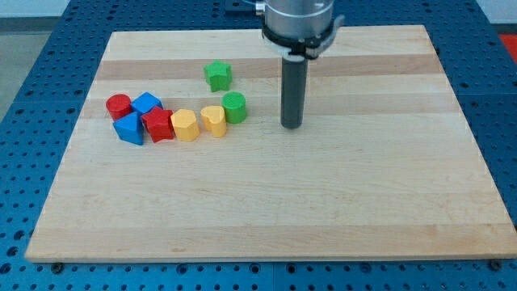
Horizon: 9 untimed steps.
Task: Slide your hand towards the center left corner
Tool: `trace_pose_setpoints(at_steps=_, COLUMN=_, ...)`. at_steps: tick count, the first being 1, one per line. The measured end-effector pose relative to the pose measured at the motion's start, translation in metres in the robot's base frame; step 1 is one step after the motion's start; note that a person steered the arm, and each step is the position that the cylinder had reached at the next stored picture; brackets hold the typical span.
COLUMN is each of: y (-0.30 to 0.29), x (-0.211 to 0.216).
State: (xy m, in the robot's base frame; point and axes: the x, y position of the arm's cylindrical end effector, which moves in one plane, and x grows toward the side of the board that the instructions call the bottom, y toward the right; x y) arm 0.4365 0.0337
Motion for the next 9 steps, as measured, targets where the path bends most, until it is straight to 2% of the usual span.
trace_pose_setpoints(at_steps=1, y=-0.012, x=0.030)
trace_pose_setpoints(at_steps=2, y=-0.050, x=0.058)
trace_pose_setpoints(at_steps=6, y=-0.296, x=0.063)
trace_pose_setpoints(at_steps=7, y=-0.321, x=0.041)
trace_pose_setpoints(at_steps=8, y=-0.321, x=0.020)
trace_pose_setpoints(at_steps=9, y=-0.313, x=0.017)
